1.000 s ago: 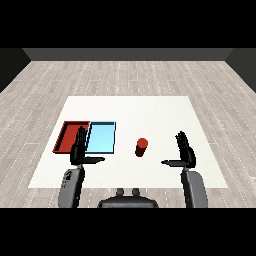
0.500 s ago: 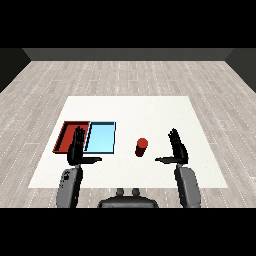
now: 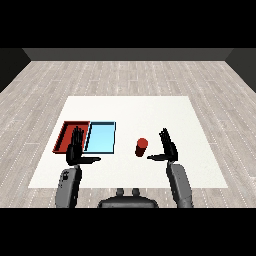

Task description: Pick the red can and put it in the red box

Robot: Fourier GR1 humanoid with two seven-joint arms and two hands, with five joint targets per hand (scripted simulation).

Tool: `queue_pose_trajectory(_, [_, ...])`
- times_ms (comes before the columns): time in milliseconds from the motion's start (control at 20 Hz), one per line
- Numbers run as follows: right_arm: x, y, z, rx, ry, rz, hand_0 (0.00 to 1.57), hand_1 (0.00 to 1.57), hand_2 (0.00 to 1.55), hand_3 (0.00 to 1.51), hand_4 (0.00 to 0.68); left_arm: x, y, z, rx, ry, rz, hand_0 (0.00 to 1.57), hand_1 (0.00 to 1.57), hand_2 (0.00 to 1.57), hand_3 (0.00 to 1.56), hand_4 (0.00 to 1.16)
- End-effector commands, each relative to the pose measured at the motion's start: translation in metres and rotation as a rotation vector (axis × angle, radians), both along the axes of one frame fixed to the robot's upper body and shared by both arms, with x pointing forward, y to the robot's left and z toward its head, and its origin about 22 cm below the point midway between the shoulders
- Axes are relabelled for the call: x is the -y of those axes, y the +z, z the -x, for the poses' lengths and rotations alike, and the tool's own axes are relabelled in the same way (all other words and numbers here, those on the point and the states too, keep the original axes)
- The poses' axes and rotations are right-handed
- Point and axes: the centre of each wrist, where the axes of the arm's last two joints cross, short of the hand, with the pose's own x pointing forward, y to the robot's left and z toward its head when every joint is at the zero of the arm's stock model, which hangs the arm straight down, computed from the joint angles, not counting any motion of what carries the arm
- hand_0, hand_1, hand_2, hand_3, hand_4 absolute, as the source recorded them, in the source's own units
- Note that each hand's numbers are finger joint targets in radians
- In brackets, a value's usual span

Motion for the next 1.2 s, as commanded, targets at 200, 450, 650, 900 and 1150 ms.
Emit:
queue_pose_trajectory(200, [-0.026,-0.008,-0.02,-0.036,0.042,-0.035,0.0,0.0,0.0,0.0,0.0,0.006,0.006,-0.005,0.018,0.003,0.002,0.0,0.0,0.0,0.0,0.0])
queue_pose_trajectory(450, [-0.02,-0.028,-0.027,-0.08,0.06,-0.081,0.0,0.0,0.0,0.0,0.0,0.013,0.002,-0.023,0.011,0.016,0.027,0.0,0.0,0.0,0.0,0.0])
queue_pose_trajectory(650, [-0.05,-0.033,-0.013,-0.116,0.081,-0.098,0.0,0.0,0.0,0.0,0.0,-0.002,0.014,-0.005,0.014,-0.003,0.02,0.0,0.0,0.0,0.0,0.0])
queue_pose_trajectory(900, [-0.04,-0.06,-0.028,-0.086,0.069,-0.08,0.0,0.0,0.0,0.0,0.0,0.009,-0.013,0.007,-0.004,0.005,0.008,0.0,0.0,0.0,0.0,0.0])
queue_pose_trajectory(1150, [-0.04,-0.053,-0.034,-0.09,0.081,-0.115,0.0,0.0,0.0,0.0,0.0,0.008,0.022,-0.007,0.024,0.019,-0.007,0.0,0.0,0.0,0.0,0.0])
